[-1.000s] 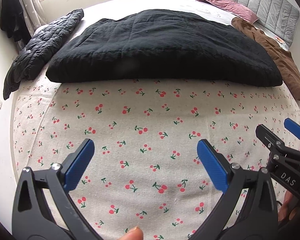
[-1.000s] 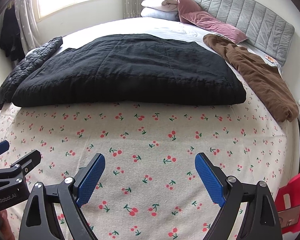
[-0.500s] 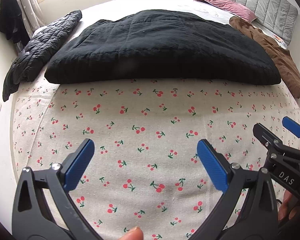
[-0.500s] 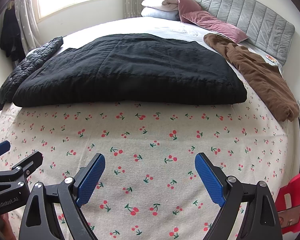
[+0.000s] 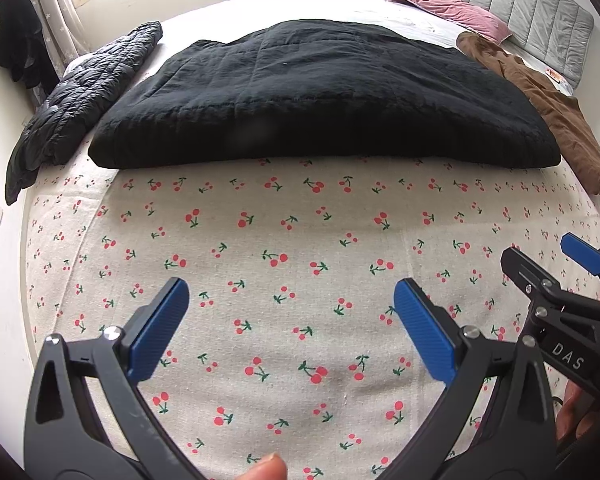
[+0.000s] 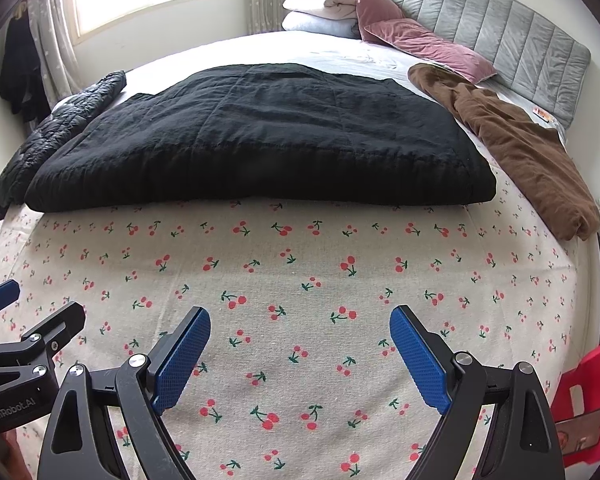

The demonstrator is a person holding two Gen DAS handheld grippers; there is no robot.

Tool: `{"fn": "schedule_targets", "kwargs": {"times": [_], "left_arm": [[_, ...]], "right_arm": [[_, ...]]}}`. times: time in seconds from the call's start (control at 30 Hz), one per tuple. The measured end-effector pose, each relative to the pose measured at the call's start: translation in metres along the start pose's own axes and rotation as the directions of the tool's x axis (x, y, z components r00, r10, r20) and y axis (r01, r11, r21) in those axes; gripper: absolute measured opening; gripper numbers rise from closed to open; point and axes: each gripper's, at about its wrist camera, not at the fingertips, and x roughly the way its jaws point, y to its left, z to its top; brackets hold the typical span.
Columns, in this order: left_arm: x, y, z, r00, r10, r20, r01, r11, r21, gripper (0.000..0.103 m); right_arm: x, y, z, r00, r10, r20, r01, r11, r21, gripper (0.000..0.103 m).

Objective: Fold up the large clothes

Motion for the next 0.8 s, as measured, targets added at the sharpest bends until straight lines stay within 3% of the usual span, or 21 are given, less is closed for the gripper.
{"fn": "schedule_targets", "kwargs": {"times": [0.8], "left_arm": [[0.0011, -0.0012, -0.001, 1.0, -0.003, -0.008, 0.003, 1.0, 0.004, 0.102]], "right_arm": [[0.0006, -0.0004, -0.0015, 1.0, 0.0, -0.002, 0.0, 1.0, 0.0, 0.092]]}}
